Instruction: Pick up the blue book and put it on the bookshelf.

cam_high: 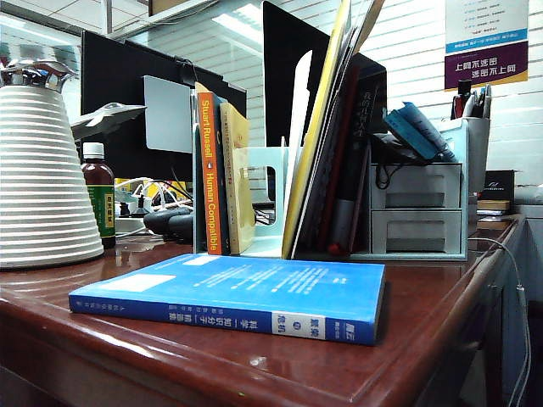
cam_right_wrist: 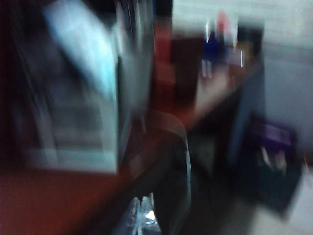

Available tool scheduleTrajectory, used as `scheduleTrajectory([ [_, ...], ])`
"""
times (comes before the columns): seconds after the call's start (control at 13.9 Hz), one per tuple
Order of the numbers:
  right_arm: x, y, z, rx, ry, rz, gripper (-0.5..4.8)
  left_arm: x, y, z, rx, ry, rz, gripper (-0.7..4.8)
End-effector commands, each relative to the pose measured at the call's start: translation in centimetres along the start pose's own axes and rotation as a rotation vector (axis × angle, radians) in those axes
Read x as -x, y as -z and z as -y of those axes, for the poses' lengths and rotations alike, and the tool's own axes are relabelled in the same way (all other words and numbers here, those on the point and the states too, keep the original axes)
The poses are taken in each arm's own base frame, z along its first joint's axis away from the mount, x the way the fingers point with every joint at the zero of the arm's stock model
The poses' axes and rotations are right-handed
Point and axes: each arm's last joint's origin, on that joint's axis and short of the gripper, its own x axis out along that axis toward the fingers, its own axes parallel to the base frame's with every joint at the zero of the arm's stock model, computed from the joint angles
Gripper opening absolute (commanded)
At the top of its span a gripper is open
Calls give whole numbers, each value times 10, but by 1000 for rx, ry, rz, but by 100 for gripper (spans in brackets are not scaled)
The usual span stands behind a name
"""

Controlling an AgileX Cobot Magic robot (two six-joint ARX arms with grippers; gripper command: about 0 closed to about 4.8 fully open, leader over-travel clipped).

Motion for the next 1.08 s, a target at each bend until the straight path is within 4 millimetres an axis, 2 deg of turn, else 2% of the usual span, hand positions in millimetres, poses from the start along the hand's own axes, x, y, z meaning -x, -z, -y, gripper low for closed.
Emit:
scheduleTrajectory([
  [0.07,5,-24,1,-19,-3,82,-6,2,-12,0,5,-1,55,-6],
  [0.36,13,-49,3,-32,1,154,-6,7,-31,0,62,-2,111,-6],
  [0.57,14,-83,4,-39,-1,163,-6,10,-63,-1,61,-2,137,-6],
  [0.72,-1,-110,1,-70,-39,114,-6,0,-90,-1,25,4,101,-6],
  [0.86,-27,-128,-9,-137,-238,22,-6,-22,-107,3,-69,133,70,-6],
  [0.93,-42,-132,-16,-228,-363,-48,-6,-34,-111,7,-126,233,47,-6],
  [1.08,-75,-121,-30,-376,-527,-251,-6,-55,-111,26,-218,382,-11,-6],
])
